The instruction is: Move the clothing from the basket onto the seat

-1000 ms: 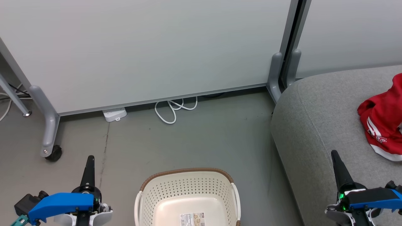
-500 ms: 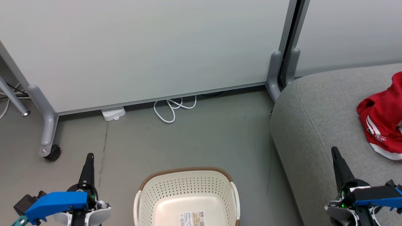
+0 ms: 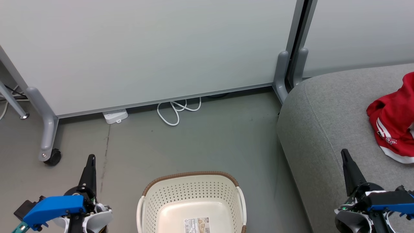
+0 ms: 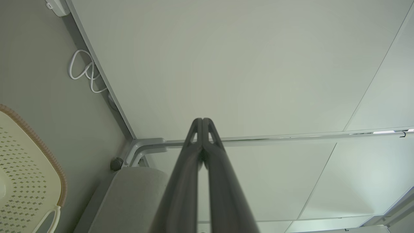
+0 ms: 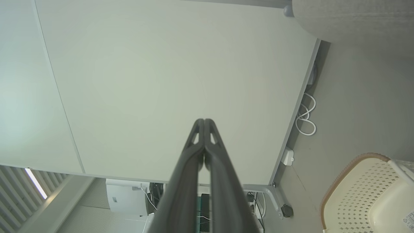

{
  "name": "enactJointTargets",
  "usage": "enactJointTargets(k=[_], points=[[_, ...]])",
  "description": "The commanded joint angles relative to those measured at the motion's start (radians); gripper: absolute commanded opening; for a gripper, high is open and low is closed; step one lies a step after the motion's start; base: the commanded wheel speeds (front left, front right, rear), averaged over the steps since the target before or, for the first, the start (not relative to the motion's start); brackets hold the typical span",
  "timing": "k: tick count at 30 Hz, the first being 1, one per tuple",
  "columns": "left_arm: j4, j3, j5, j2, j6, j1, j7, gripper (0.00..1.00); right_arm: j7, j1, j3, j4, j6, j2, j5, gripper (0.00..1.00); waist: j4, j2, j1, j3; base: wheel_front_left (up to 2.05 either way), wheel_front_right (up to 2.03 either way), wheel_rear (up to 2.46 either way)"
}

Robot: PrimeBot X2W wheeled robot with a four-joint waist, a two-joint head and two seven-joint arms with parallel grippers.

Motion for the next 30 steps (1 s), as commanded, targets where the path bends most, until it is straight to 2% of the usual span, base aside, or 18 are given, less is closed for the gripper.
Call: enactJointTargets(k=[1, 7, 30], points=[[-0.007, 0.003, -0.021, 0.001, -0.01, -0.012, 0.007, 0.0, 0.006, -0.013, -0.003, -0.005, 0.001, 0.002, 0.025, 0.0, -0.001, 0.0, 0.0, 0.001, 0.0, 0.0, 0.0], [-0.008, 0.007, -0.063, 0.001, -0.011, -0.016, 0.018, 0.0, 0.017, -0.016, -0.005, -0.007, 0.001, 0.003, 0.066, 0.0, -0.003, 0.0, 0.0, 0.003, 0.0, 0.0, 0.0], [-0.008, 0.006, -0.059, 0.001, -0.011, -0.014, 0.017, 0.0, 0.016, -0.016, -0.004, -0.007, 0.001, 0.003, 0.063, 0.0, -0.003, 0.0, 0.0, 0.003, 0.0, 0.0, 0.0]])
